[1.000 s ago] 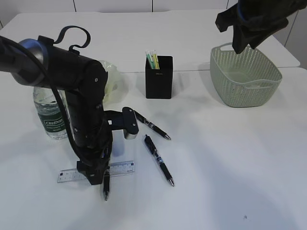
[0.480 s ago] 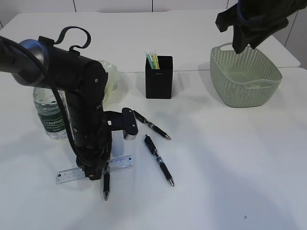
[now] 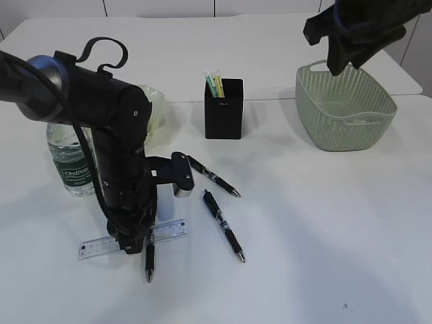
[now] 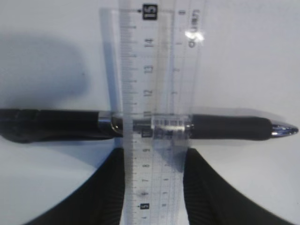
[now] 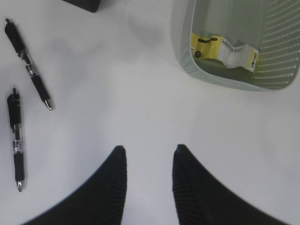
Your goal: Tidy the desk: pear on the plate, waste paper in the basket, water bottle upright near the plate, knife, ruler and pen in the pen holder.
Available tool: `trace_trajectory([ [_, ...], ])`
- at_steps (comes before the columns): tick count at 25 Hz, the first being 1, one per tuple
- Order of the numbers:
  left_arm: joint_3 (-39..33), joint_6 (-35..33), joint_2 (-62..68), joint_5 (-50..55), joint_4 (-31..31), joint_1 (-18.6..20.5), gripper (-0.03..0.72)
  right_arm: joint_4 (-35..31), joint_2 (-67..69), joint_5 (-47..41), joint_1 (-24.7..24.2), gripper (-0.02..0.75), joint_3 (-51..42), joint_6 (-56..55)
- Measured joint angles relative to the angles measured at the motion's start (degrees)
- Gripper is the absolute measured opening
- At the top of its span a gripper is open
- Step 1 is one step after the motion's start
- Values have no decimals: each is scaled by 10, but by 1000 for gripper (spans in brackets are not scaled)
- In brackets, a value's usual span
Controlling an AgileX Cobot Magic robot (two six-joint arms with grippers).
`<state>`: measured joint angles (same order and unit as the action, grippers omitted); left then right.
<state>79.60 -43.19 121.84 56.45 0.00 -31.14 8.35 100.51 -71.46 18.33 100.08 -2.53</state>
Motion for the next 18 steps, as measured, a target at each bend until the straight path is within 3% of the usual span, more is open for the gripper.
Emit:
trace_trajectory([
  [18,0,16,0,21,0,0,262,0,0,0,0,279,0,0],
])
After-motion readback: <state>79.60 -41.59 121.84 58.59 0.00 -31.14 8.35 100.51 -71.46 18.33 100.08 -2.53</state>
